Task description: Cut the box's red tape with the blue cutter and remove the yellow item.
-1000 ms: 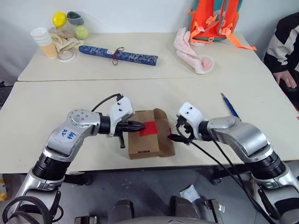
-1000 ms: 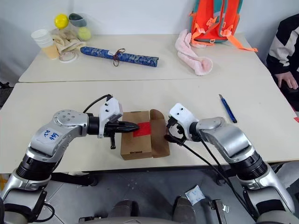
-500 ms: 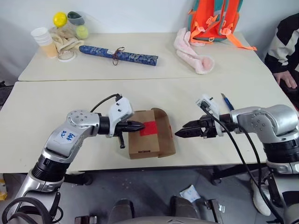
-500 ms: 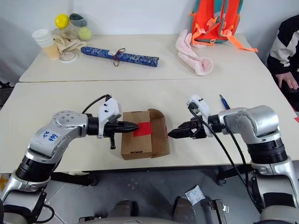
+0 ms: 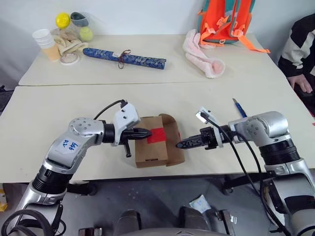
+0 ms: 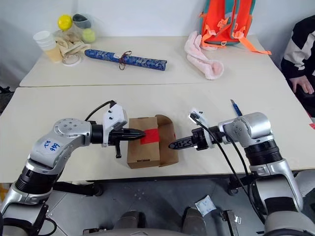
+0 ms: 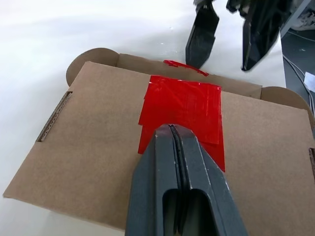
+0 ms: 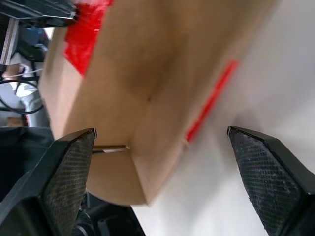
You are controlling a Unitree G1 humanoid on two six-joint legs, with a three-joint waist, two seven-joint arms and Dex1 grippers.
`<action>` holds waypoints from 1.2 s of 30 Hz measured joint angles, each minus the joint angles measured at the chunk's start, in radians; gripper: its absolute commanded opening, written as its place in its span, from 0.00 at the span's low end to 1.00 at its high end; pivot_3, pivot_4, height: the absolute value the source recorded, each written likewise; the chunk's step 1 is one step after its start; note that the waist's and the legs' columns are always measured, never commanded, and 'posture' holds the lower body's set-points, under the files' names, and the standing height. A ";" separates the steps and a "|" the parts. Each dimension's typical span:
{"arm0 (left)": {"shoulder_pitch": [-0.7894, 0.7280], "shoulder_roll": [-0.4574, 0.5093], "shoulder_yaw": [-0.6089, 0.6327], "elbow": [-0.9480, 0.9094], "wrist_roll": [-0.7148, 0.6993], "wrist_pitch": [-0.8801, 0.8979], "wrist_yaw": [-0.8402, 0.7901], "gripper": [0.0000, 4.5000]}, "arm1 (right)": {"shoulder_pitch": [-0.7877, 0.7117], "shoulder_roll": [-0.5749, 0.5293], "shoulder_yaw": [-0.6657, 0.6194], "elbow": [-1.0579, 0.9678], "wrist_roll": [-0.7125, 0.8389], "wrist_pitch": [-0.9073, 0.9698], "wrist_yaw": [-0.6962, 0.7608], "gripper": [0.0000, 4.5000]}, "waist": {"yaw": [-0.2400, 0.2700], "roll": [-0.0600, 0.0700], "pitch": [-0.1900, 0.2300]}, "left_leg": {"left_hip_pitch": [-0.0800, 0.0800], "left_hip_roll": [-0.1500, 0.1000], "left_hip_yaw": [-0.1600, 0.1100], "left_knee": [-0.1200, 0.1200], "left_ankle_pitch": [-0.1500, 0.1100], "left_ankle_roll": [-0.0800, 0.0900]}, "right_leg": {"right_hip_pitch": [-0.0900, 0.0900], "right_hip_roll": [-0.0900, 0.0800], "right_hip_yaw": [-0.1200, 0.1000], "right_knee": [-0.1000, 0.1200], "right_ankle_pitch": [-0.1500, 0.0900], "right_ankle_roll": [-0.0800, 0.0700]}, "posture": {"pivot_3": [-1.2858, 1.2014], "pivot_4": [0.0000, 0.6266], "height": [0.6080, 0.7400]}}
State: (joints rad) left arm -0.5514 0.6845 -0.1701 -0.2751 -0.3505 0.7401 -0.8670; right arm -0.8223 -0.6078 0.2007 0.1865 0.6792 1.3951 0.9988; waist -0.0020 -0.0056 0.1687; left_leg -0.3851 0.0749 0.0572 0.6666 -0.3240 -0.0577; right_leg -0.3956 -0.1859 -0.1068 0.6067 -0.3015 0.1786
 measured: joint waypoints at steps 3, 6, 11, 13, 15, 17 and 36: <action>0.000 0.000 0.000 -0.001 0.000 0.000 0.001 0.00 | 0.001 0.039 -0.001 0.016 0.000 0.005 -0.007 0.79 | 0.000 0.000 0.000 | 0.000 0.000 0.000 0.000 0.000 0.000 | 0.000 0.000 0.000 0.000 0.000 0.000 | 0.52 0.24 1.00; -0.001 -0.003 -0.001 -0.001 0.000 0.000 0.002 0.00 | 0.003 0.081 -0.001 0.044 -0.001 0.008 -0.029 0.64 | -0.001 0.000 0.000 | 0.000 0.000 0.000 0.000 0.000 0.000 | 0.000 0.000 0.000 0.000 0.000 0.000 | 0.52 0.24 1.00; -0.001 -0.003 -0.001 -0.001 0.000 0.002 0.005 0.00 | 0.003 0.101 -0.017 0.059 -0.002 0.007 -0.048 0.64 | -0.001 0.000 0.000 | 0.000 0.000 0.000 0.000 0.000 0.000 | 0.000 0.000 0.000 0.000 0.000 0.000 | 0.52 0.24 1.00; -0.001 -0.003 -0.001 -0.001 0.000 0.002 0.006 0.00 | 0.003 0.110 -0.025 0.067 -0.003 0.003 -0.055 0.64 | -0.001 0.000 0.000 | 0.000 0.000 0.000 0.000 0.000 0.000 | 0.000 0.000 0.000 0.000 0.000 0.000 | 0.52 0.24 1.00; -0.001 -0.003 -0.001 0.000 0.000 0.002 0.007 0.00 | 0.003 0.113 -0.027 0.075 -0.003 -0.001 -0.055 0.64 | -0.002 0.000 0.000 | 0.000 0.000 0.000 0.001 0.000 0.000 | 0.000 0.000 0.000 0.000 0.000 0.000 | 0.52 0.24 1.00; -0.002 -0.003 -0.001 0.000 0.000 0.002 0.008 0.00 | 0.003 0.114 -0.023 0.075 -0.007 -0.009 -0.055 0.56 | -0.002 0.000 0.000 | 0.001 0.000 0.000 0.001 0.000 0.000 | 0.001 0.000 0.000 0.000 0.000 0.000 | 0.52 0.24 1.00; -0.024 -0.209 -0.049 0.100 0.037 -0.115 0.066 0.00 | -0.093 -0.114 -0.039 0.027 -0.040 0.173 -0.142 0.01 | 0.033 0.000 0.000 | -0.003 0.000 0.000 0.004 0.000 0.001 | 0.001 0.000 0.000 -0.003 0.000 0.000 | 0.52 0.24 1.00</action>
State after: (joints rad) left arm -0.5751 0.4751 -0.2189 -0.1752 -0.3139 0.6252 -0.8014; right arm -0.9154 -0.7223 0.1619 0.2140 0.6388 1.5685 0.8573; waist 0.0313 -0.0059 0.1682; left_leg -0.3882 0.0744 0.0571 0.6705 -0.3243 -0.0572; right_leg -0.3945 -0.1862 -0.1069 0.6033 -0.3014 0.1788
